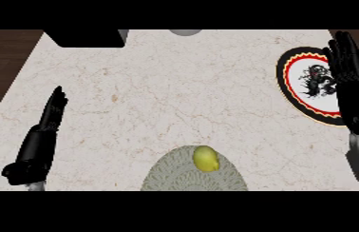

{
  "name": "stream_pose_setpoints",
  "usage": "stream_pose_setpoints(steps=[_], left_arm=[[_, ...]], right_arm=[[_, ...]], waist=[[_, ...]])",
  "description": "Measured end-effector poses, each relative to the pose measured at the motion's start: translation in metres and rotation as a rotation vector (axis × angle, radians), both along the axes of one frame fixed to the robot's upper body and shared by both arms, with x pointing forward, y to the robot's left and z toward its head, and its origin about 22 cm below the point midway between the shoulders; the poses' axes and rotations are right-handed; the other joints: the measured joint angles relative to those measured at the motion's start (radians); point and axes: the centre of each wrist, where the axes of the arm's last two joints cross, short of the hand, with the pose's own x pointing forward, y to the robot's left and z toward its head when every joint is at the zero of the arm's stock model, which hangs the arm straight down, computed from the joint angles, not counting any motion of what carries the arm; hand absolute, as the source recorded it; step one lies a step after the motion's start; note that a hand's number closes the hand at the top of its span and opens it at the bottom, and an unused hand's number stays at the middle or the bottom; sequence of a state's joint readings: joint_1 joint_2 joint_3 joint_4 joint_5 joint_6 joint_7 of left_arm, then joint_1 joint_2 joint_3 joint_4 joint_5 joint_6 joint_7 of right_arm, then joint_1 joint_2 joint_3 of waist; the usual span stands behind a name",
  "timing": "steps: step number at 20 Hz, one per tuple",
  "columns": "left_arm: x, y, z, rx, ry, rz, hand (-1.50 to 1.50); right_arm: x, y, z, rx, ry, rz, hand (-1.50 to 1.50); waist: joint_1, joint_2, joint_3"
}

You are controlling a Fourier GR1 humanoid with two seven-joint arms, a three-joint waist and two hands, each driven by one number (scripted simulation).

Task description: Pick the cupcake from the placemat and place it in the plate

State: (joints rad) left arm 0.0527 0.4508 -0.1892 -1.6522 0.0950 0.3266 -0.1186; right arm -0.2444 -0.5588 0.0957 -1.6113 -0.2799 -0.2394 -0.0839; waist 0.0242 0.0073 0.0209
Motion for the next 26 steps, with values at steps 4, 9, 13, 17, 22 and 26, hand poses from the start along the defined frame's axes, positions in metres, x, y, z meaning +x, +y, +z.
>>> stream_pose_setpoints(steps=[4, 9, 13, 17, 22, 26], left_arm=[[0.007, 0.002, -0.001, -0.030, 0.056, 0.006, 0.00], [0.013, -0.005, -0.010, -0.108, 0.177, -0.007, 0.00], [0.025, -0.005, -0.011, -0.164, 0.246, 0.007, 0.00], [0.042, -0.005, -0.004, -0.184, 0.279, 0.003, 0.00], [0.046, 0.002, -0.007, -0.192, 0.297, 0.000, 0.00], [0.055, 0.009, -0.006, -0.189, 0.301, -0.005, 0.00]], right_arm=[[-0.007, 0.042, -0.022, 0.082, 0.110, 0.276, 1.50], [-0.020, 0.083, -0.032, -0.099, 0.112, 0.553, -1.50], [-0.058, 0.101, -0.096, 0.087, 0.185, 0.618, -1.50], [-0.089, 0.104, -0.133, 0.049, 0.209, 0.760, -1.50], [-0.104, 0.093, -0.136, -0.115, 0.209, 0.863, -1.50], [-0.108, 0.091, -0.124, -0.228, 0.210, 0.891, -1.50]], waist=[[-0.002, 0.001, -0.012], [-0.002, -0.006, -0.025], [-0.031, -0.001, -0.020], [-0.033, -0.004, -0.020], [-0.031, -0.007, -0.021], [-0.030, -0.008, -0.021]])
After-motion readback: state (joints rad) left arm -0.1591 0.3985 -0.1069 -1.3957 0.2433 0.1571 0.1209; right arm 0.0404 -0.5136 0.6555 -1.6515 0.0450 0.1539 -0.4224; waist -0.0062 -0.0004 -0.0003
